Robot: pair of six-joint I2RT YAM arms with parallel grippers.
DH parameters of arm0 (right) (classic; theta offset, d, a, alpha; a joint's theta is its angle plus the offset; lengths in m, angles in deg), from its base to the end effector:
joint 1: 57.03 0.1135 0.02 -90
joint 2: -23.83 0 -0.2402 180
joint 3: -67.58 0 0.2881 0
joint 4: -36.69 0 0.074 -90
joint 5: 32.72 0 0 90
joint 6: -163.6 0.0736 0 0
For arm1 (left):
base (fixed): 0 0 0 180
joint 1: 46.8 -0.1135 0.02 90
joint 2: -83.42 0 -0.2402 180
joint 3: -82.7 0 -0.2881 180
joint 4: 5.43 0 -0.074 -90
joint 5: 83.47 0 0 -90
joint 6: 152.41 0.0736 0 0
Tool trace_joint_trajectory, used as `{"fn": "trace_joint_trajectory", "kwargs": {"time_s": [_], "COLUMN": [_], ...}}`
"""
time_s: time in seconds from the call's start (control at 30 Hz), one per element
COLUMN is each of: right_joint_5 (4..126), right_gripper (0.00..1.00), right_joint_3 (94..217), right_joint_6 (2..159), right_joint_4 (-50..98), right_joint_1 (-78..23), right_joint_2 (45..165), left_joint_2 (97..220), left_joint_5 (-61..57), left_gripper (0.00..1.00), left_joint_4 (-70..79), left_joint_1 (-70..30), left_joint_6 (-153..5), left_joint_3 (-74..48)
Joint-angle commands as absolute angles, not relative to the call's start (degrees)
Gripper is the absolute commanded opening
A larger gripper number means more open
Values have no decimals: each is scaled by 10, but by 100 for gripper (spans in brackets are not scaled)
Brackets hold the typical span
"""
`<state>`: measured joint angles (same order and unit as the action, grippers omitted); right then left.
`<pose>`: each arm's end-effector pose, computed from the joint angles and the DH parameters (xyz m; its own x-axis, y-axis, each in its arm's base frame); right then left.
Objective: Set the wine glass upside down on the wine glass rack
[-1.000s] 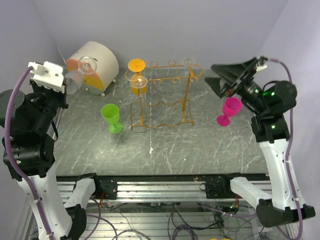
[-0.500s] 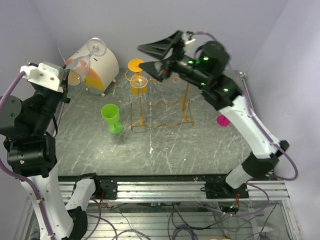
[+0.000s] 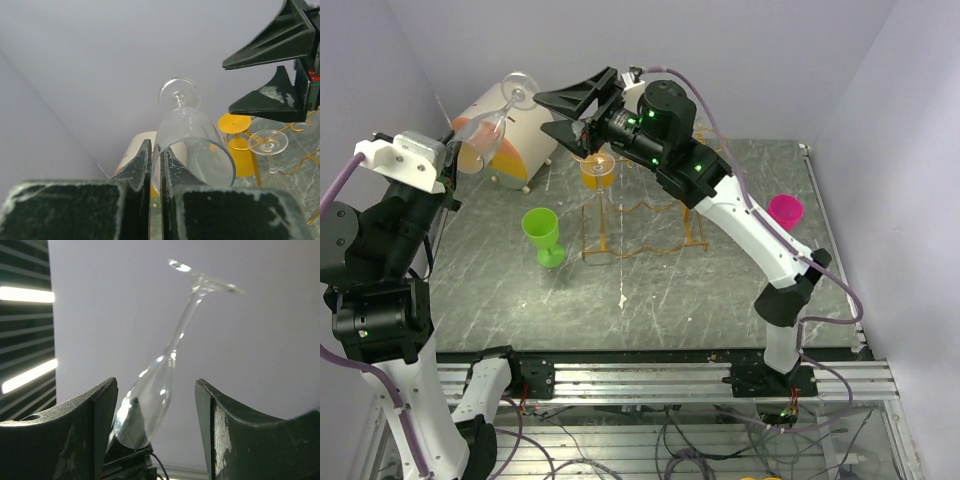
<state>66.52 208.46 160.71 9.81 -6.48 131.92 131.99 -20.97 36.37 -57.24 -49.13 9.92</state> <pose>0.2975 0.3802 0.5130 -0.8592 0.5072 -0.0667 -0.1089 -0.0540 0.9926 0.1480 -0.0073 0.5800 0.3404 0.2699 -0.9007 0.2011 0.9149 0.3501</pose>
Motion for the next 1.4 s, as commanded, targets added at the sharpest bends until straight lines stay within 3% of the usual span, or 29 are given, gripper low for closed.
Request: {"fn": "trace_joint_trajectory", "kwargs": {"time_s": [0.0, 0.2, 0.4, 0.63, 1.07, 1.17, 1.23, 1.37], "right_joint_5": [655, 661, 662, 656, 624, 621, 621, 611], "right_gripper": [63, 63, 61, 52, 23, 14, 2, 0], "right_joint_3": [2143, 2198, 2169, 2186, 2131, 2137, 2141, 2139], "right_joint_6": [1634, 1657, 1675, 1705, 1740, 1742, 1742, 1731], "right_joint_4": [135, 156, 177, 200, 224, 226, 228, 229], "right_joint_1": [-51, -38, -36, -27, -19, -20, -19, -20], "right_joint_2": [1359, 1413, 1417, 1434, 1411, 1417, 1421, 1420], "left_joint_2": [1315, 1324, 1319, 1313, 1285, 1282, 1280, 1276], "left_joint_5": [-235, -248, -258, -273, -274, -279, -279, -278], "left_gripper": [7, 7, 7, 7, 7, 7, 7, 7], "left_joint_4": [320, 320, 297, 276, 227, 223, 222, 225], "left_joint_1": [-580, -582, -582, -584, -596, -598, -599, -599], "left_joint_6": [-497, -504, -513, -523, -553, -561, -563, -562], "left_joint_3": [109, 110, 97, 74, 8, 3, 0, 0]}}
